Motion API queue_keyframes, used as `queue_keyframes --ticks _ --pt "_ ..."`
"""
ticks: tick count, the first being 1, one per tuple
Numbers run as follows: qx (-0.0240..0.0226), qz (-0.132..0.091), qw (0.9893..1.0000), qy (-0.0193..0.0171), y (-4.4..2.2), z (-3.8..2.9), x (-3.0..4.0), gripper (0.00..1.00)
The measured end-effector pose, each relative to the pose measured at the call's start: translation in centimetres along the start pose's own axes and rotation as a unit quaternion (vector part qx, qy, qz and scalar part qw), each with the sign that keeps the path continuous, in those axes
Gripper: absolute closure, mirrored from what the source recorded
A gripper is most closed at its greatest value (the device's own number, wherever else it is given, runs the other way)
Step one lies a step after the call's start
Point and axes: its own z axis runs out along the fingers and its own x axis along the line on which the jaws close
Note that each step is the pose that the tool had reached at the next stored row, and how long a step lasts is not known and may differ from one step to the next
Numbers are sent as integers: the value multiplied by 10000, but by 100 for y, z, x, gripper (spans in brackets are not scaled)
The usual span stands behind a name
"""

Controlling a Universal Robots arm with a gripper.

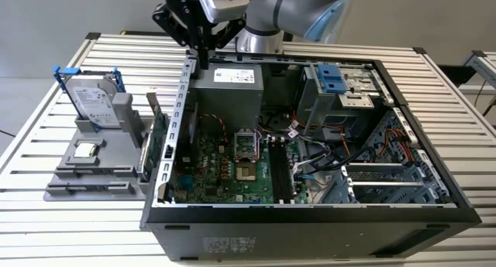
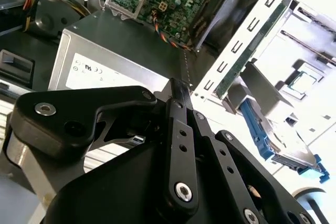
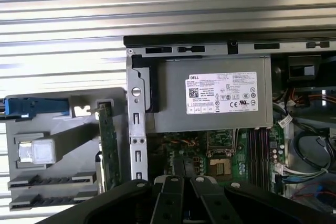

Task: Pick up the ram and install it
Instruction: 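Reach for the ram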

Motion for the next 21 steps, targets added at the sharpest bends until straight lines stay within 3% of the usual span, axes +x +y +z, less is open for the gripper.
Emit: queue_keyframes --ticks 21 --pt "0 0 10000 0 -9 -3 119 100"
